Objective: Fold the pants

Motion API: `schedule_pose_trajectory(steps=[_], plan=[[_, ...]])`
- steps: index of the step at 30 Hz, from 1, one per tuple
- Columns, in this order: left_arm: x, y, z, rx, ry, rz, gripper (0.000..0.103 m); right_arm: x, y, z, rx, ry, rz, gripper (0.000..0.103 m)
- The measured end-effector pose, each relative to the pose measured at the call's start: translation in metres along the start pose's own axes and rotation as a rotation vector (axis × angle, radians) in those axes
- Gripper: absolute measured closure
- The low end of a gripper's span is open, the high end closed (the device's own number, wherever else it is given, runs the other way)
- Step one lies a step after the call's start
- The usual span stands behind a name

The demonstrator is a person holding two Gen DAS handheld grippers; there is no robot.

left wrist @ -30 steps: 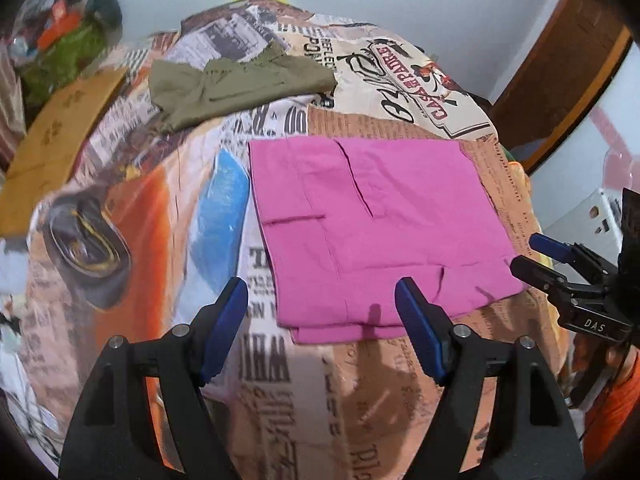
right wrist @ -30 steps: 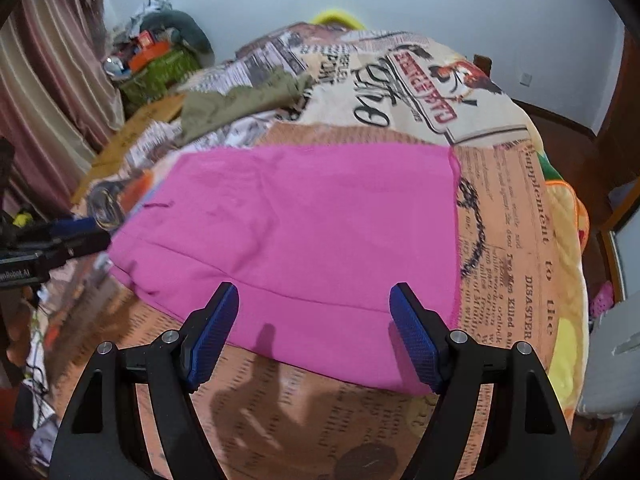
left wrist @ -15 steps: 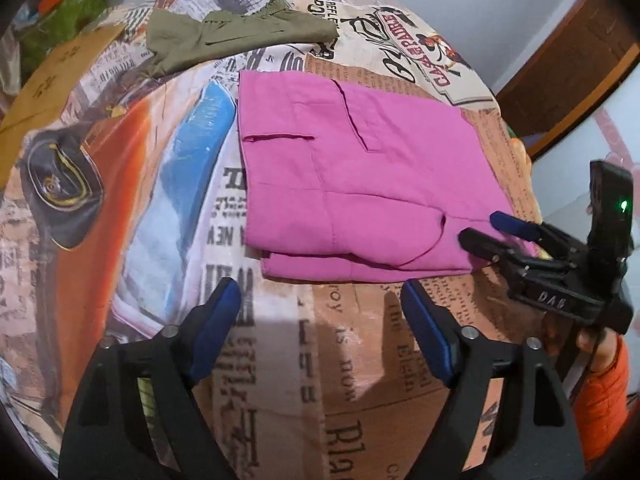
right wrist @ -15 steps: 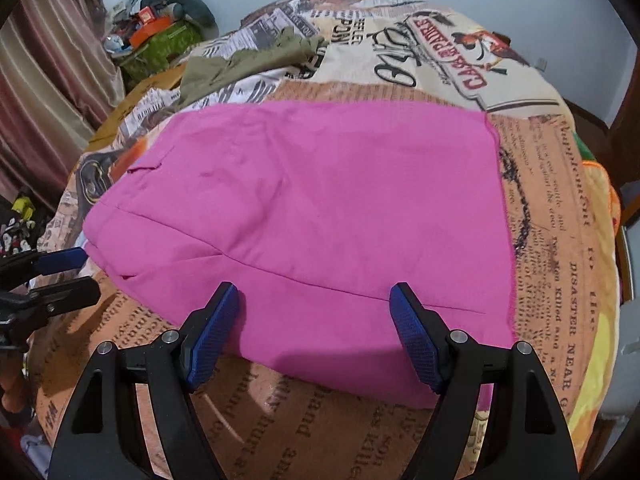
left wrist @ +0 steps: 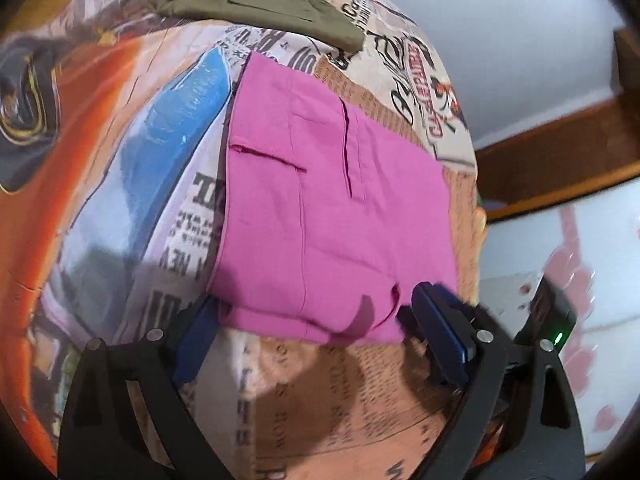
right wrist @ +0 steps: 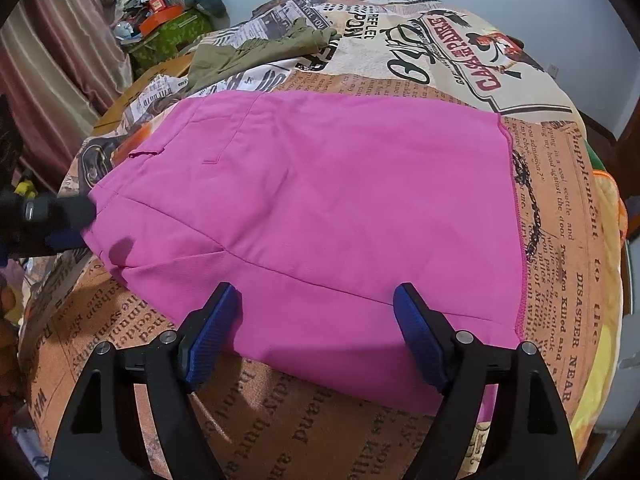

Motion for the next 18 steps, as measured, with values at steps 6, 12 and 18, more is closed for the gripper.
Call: schedule_pose_trajectory(steps=[6, 12, 18], plan=[[0.001, 0.002, 0.007, 0.012, -0.018, 0.027, 0.043, 0.0, 0.0, 0.0, 0.002, 0.003, 0.003, 0.024], [-0.004, 0.006, 0.007, -0.018, -0.01, 0.027, 0.074, 0.0, 0.0, 0.0, 0.003, 0.003, 0.003, 0.024], [-0.008, -0.008, 0.012, 0.053, 0.071, 0.121, 0.076, 0.002, -0.005, 0.002, 0.011, 0.011, 0.004, 0.026]])
Point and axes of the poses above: each gripper's, at about its wrist camera, not at the fingertips, and y roughly the way its jaws point, x to its right, z to its top, the point moved 9 cm from there along y, roughly the way its jaws point, and after that the axes turned 6 degrees about -z, right-handed, at the moved point
